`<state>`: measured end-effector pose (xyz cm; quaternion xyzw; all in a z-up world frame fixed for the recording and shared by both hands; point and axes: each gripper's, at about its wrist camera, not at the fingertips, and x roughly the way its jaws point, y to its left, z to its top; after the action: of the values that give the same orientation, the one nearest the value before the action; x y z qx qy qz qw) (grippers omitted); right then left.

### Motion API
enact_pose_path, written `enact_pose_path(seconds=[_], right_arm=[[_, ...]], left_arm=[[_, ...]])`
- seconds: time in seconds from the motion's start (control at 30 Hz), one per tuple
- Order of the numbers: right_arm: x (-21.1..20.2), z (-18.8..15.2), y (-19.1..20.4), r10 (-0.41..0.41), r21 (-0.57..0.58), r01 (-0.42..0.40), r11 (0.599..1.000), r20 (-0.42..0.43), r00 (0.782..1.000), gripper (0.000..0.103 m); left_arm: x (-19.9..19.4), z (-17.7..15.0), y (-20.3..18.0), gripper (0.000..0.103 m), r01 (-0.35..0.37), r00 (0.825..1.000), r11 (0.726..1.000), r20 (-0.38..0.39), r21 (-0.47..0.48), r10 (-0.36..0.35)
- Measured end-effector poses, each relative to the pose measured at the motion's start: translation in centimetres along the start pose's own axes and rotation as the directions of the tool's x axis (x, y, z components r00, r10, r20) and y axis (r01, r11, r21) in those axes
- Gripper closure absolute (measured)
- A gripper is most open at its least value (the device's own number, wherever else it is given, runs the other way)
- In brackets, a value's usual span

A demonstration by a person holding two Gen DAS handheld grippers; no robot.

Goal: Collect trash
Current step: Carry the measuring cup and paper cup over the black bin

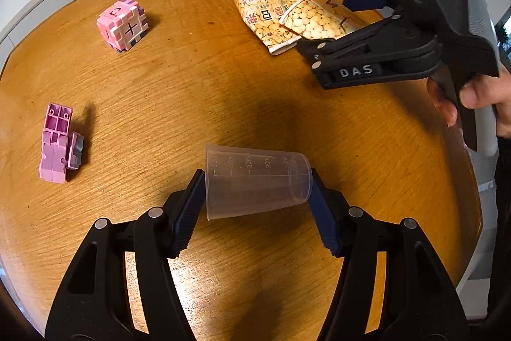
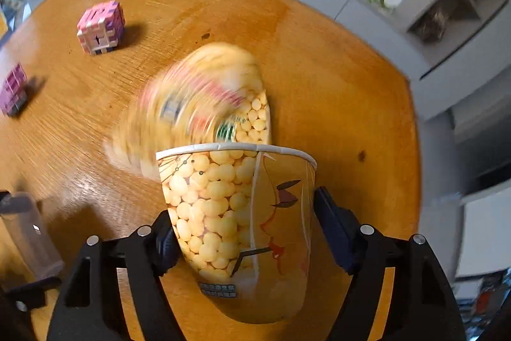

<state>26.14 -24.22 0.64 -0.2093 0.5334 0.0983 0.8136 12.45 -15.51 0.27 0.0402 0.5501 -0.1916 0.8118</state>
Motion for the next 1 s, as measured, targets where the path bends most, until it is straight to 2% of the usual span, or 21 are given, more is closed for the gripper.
enact_pose_path(seconds=[0.03,0.1,0.13,0.17,0.37,0.53,0.73,1.0], right_arm=[[-0.2,-0.3,-0.3,0.008,0.018,-0.008,1.0,-0.001,1.0,0.04],[-0.4,-1.0,-0.9,-0.001,0.058,0.002,0.998,-0.009,1.0,0.073],[-0.4,-1.4,-1.4,0.017,0.099,-0.014,0.995,-0.026,1.0,0.074],[-0.7,-2.1,-2.2,0.067,0.157,-0.062,0.986,-0.03,0.997,0.074],[-3.5,-5.9,-2.8,0.093,0.224,-0.089,0.97,-0.008,0.996,0.074],[-8.6,-10.2,-3.0,0.105,0.264,-0.116,0.957,0.058,0.993,0.074],[-13.2,-15.7,-3.3,0.099,0.303,-0.128,0.944,0.11,0.989,0.074],[-17.4,-25.0,-5.6,0.051,0.378,-0.098,0.921,0.133,0.99,0.073]], left_arm=[[0.0,0.0,0.0,0.042,0.0,1.0,1.0,-0.001,-0.002,0.0],[0.0,-0.1,0.0,0.042,0.002,1.0,1.0,0.002,-0.003,-0.002],[0.4,0.4,0.3,0.042,0.003,1.0,1.0,0.004,-0.003,-0.003],[0.2,0.3,0.3,0.042,0.002,1.0,1.0,0.008,-0.003,-0.002],[-1.7,-0.9,-0.4,0.042,0.0,0.999,1.0,0.036,0.005,0.0],[-3.8,-2.0,-1.7,0.042,0.019,0.998,1.0,0.052,0.018,-0.02],[-6.9,-4.1,-5.3,0.042,0.03,0.996,0.997,0.08,0.068,-0.036],[-8.1,-7.1,-13.0,0.042,0.076,0.993,0.983,0.071,0.169,-0.089]])
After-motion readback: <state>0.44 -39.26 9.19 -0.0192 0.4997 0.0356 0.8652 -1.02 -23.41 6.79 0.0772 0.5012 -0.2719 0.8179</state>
